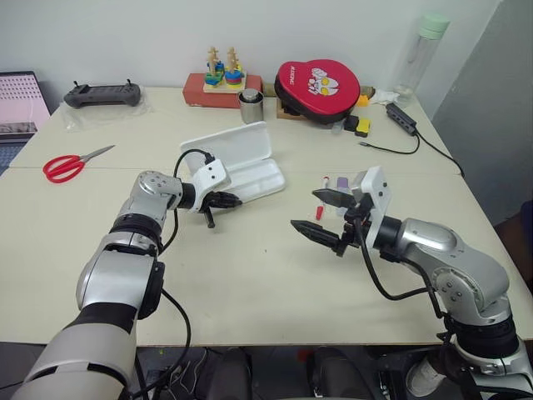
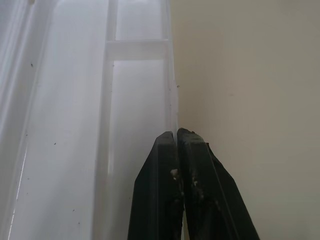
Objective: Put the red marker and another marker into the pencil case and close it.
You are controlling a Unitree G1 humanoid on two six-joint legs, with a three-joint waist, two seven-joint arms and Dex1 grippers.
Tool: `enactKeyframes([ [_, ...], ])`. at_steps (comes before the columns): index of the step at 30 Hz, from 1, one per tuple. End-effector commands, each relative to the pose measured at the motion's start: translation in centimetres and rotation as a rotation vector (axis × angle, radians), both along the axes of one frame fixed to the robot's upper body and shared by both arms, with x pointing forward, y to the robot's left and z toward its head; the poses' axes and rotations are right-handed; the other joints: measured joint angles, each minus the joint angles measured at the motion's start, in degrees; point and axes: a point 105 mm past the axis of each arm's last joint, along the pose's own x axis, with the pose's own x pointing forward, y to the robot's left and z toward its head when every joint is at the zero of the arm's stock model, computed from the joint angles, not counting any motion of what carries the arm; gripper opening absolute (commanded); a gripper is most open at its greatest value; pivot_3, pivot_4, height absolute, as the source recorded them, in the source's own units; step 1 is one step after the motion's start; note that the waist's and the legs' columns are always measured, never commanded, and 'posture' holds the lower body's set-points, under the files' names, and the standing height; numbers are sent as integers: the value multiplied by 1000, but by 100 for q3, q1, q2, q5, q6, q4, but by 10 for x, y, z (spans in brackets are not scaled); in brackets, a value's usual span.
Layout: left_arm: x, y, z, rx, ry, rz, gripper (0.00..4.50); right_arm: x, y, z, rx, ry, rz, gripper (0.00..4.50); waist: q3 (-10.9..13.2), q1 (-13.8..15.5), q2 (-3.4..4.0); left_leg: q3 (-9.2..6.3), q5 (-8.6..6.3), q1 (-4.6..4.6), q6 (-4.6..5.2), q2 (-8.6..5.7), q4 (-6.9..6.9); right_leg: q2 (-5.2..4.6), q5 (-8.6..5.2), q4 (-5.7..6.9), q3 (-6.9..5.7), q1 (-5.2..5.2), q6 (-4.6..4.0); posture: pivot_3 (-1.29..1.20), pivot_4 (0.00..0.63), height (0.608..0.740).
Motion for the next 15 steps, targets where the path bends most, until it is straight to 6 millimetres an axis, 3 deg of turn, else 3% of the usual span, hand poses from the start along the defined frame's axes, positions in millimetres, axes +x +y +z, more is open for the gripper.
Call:
enactKeyframes([
  [1,-20,-10,13,14,-43,-206,18,-4,-7,13,16,-50,12,4500,0,0,0,0,0,0,0,0,0,0,0,0,0,0,0,0,150,740],
  [5,-45,-4,-2,99,0,-308,18,-5,-11,11,4,-42,8,4500,0,-22,1,1,0,2,0,2,0,0,1,1,4,0,-2,0,150,740],
  [8,-61,11,-14,179,33,-324,18,-4,-16,9,-6,-37,-1,4500,0,-51,1,-1,0,2,0,4,0,2,1,5,4,-1,-2,0,150,740],
  [15,-65,16,-17,186,45,-270,18,-2,-19,5,-19,-28,-2,4500,0,-27,1,-4,0,3,1,6,21,4,0,6,2,6,9,0,150,740],
])
